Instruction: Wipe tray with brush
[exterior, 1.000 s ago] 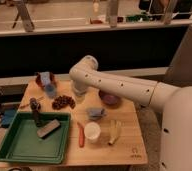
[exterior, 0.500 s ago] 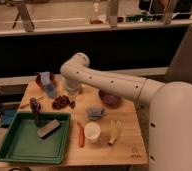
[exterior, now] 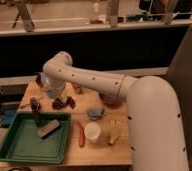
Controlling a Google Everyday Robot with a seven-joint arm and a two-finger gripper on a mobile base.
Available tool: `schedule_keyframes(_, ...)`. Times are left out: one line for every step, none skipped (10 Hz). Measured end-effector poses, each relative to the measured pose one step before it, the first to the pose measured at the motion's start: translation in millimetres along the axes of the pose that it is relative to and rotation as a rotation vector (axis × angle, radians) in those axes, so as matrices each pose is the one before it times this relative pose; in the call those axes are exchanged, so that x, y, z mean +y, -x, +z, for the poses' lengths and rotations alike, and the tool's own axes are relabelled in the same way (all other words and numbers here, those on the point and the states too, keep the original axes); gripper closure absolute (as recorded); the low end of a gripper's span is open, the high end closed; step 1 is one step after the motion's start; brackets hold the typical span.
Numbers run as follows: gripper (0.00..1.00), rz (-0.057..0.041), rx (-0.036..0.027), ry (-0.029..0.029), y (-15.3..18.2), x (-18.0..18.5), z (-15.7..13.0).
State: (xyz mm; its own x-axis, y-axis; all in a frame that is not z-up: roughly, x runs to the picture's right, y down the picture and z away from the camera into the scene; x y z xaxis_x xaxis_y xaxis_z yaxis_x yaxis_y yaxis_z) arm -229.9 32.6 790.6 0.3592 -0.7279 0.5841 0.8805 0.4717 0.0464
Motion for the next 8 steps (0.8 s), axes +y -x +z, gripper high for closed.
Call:
schedule_keyframes(0.2, -0.10885, -0.00632, 0.00931, 8.57, -8.31, 5.31)
schedule_keyframes(0.2, -0.1007, -0.00668, 0.01056, 6.6, -6.01, 4.63)
schedule_keyframes(0.2, -0.11493, -0.01265, 0.01683, 7.57, -5.26, 5.38)
schedule_keyframes(0.2, -0.07924, -0.01433, 0.01663, 8.12, -6.07, 4.81)
schedule_keyframes(0.2, -0.04887, -0.0143, 0.01906, 6.71, -4.7, 4.98)
schedule_keyframes(0.2, -0.04322, -0.0175, 0.02168, 6.95, -6.71, 7.54)
schedule_keyframes(0.2, -0.02821, -0.01065, 0.01341, 3.36, -5.31, 5.02)
schedule_keyframes(0.2, -0.02403, -0.01212, 0.00932, 3.7, -6.98, 5.6)
